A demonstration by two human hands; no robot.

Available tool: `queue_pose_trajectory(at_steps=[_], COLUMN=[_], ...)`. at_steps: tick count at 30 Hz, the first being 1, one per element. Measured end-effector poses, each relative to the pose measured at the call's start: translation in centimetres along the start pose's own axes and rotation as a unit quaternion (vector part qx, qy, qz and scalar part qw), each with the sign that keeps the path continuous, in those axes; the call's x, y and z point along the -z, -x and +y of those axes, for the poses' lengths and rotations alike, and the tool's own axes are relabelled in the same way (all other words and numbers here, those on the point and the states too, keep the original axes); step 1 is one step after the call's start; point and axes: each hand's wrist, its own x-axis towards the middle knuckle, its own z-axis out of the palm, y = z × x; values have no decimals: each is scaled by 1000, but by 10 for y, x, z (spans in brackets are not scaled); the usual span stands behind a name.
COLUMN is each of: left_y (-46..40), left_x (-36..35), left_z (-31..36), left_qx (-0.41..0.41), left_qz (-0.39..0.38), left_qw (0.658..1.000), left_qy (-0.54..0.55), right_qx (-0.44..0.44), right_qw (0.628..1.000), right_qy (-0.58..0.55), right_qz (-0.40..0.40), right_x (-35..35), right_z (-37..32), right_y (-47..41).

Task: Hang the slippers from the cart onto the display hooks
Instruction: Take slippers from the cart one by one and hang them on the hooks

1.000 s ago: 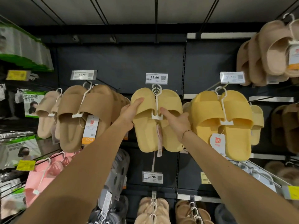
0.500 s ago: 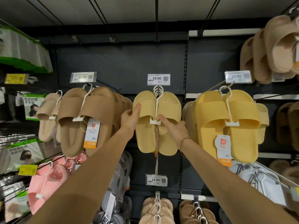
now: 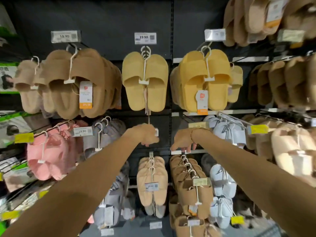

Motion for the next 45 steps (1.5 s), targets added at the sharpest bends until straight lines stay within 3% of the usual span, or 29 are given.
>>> queue_pose_trajectory(at_steps=[3,6,7,11,13,16,17,18,21,25,29,35,38,42,45], left_y=[7,10,9,0,-13,-22,-26,-27,-38,-45,-40,-47,-52,-66,-78], left_x=[-51,-97,-110,-161,-189,-221,-231,-238,-265,-300,-341,-414,-443,-470,-492], left_z=[37,79,94,153,184,245,268,292,360,458,554,665,706,745,760], left_qx=[-15,-41,-56,-124,-160,-224,-244,-256,-304,-362,-418,-448,-446,-438,-414], left_qz=[-138,-203,-209,-259,-264,-286,-297,-303,-311,-307,-313,-333,-349,-370,-402], left_qw=[989,974,969,948,941,920,912,906,889,867,837,815,807,802,804], left_qy=[-51,-97,-118,-134,-139,-145,-146,-148,-140,-149,-163,-159,-171,-166,-140], right_qx=[-64,-113,-145,-180,-194,-266,-292,-301,-339,-375,-420,-418,-384,-391,-421], right_qw=[995,971,961,966,963,919,898,891,905,899,874,859,884,864,862], right_qy=[-36,-193,-213,-135,-155,-272,-302,-319,-254,-211,-237,-294,-268,-316,-282], right_qz=[-61,88,100,-129,-110,101,129,116,-43,-81,-62,-15,-10,-14,10], right_x=[-53,-100,-112,-146,-167,-206,-220,-229,-244,-281,-312,-354,-361,-382,-392], right_z=[45,109,130,195,238,309,331,348,386,463,537,642,681,738,777], right_y=[17,38,39,46,65,118,132,147,181,222,248,252,254,238,219])
